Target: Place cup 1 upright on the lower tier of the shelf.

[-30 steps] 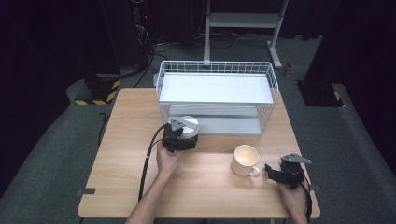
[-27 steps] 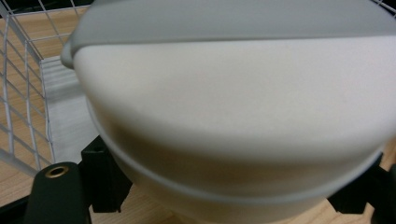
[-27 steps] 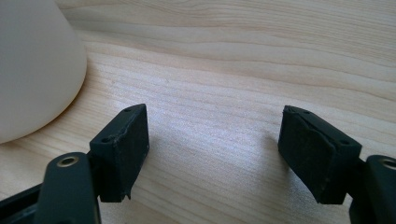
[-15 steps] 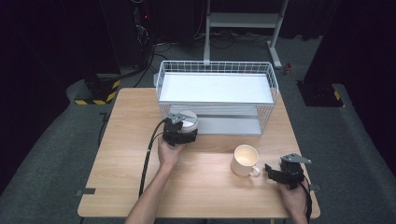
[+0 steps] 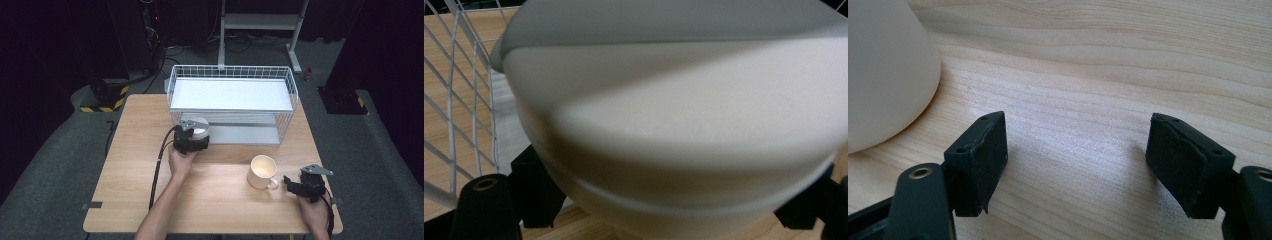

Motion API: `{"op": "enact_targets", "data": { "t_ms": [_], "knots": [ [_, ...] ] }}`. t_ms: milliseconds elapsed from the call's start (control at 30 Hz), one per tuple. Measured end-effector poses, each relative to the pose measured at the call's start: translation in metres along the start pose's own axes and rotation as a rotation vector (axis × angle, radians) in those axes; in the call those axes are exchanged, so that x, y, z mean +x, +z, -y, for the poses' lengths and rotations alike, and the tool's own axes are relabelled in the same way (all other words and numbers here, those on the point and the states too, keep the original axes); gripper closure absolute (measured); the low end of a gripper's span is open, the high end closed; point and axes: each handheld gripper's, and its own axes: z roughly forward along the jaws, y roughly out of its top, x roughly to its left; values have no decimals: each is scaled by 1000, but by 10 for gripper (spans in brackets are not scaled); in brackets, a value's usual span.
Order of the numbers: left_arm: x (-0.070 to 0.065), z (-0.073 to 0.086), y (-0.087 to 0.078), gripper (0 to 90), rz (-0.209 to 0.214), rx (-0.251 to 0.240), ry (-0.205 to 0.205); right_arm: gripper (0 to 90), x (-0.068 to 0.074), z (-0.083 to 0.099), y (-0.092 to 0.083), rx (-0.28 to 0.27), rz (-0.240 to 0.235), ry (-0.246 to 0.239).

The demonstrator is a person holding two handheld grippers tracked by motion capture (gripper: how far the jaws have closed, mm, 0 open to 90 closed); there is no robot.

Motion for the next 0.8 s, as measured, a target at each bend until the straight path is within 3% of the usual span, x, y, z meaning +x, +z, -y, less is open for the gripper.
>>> {"op": "enact_targets", "data": {
  "t_ms": [133, 467, 500, 800],
  "knots": [
    [-2, -5, 3, 193, -24, 16, 43, 250, 0, 0, 0, 0, 0, -1],
    [-3, -7, 10, 193, -24, -2, 37, 250, 0, 0, 0, 0, 0, -2],
    [-3, -7, 12, 193, -20, -11, 22, 250, 0, 0, 0, 0, 0, 0],
    [-3, -12, 18, 192, -26, -2, 41, 250, 0, 0, 0, 0, 0, -1]
  ]
}}
